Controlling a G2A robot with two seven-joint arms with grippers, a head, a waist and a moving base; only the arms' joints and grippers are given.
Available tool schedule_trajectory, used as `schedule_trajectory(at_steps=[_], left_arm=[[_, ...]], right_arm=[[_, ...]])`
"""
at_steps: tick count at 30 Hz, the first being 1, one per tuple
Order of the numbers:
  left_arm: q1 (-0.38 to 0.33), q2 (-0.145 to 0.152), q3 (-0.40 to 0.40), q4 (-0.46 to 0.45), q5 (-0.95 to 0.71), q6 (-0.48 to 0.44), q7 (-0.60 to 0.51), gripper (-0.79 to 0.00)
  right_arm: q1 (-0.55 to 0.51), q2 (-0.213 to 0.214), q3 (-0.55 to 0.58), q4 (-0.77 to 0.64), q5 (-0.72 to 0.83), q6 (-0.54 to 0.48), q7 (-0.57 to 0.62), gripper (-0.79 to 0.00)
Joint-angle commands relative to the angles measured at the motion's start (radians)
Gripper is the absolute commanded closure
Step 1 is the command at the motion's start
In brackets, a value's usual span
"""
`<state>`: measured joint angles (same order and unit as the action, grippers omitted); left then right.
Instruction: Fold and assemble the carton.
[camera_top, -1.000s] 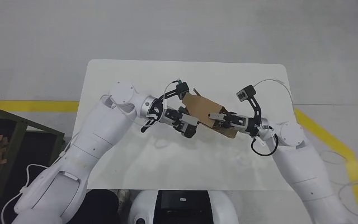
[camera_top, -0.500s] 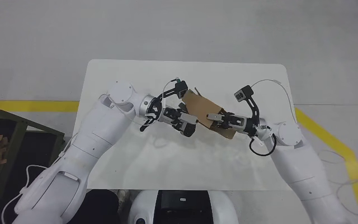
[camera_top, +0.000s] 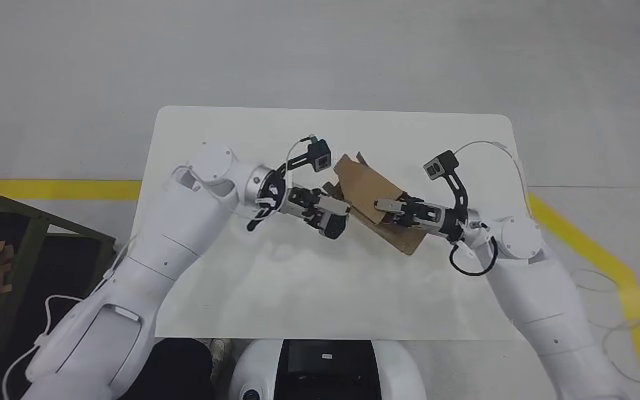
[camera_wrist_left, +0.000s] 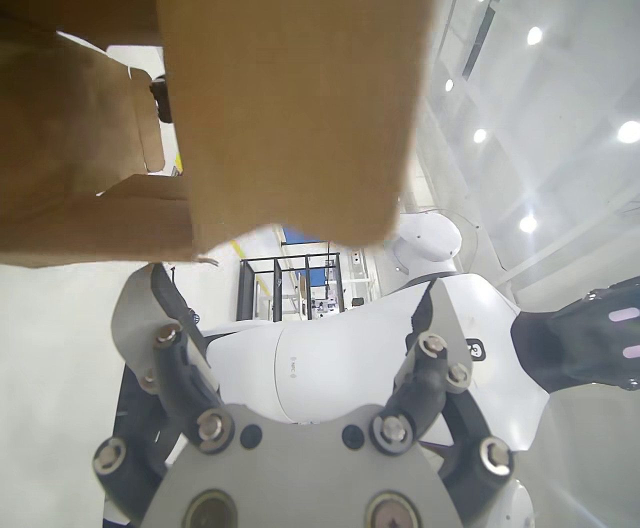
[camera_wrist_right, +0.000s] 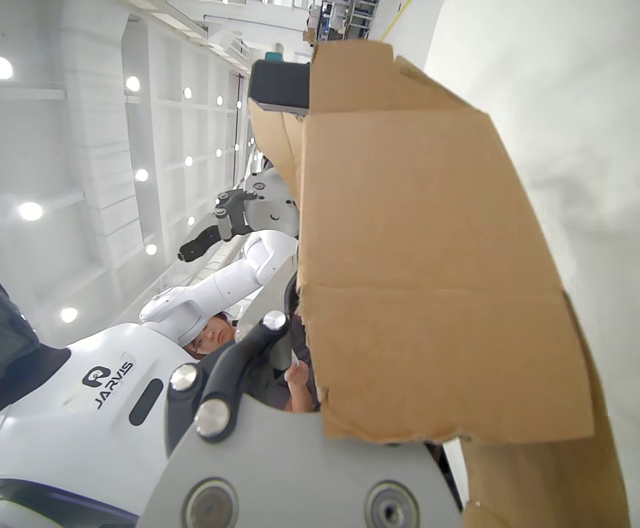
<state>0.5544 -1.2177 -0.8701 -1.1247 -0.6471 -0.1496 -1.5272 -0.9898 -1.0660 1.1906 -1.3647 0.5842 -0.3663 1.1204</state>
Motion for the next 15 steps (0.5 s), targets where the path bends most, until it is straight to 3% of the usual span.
schedule_trajectory(at_steps=[1, 10, 15], left_arm=[[0.011, 0.009, -0.025, 0.000, 0.009, 0.000, 0.001, -0.785], [0.091, 0.058, -0.150, -0.030, 0.050, 0.016, 0.015, -0.785], [0.118, 0.075, -0.182, -0.072, 0.088, 0.006, 0.008, -0.785]], right_arm=[[0.002, 0.002, 0.009, 0.009, 0.005, 0.008, 0.023, 0.000], [0.038, 0.010, 0.018, 0.055, 0.052, 0.050, 0.230, 0.000], [0.059, 0.012, 0.017, 0.065, 0.053, 0.058, 0.290, 0.000]])
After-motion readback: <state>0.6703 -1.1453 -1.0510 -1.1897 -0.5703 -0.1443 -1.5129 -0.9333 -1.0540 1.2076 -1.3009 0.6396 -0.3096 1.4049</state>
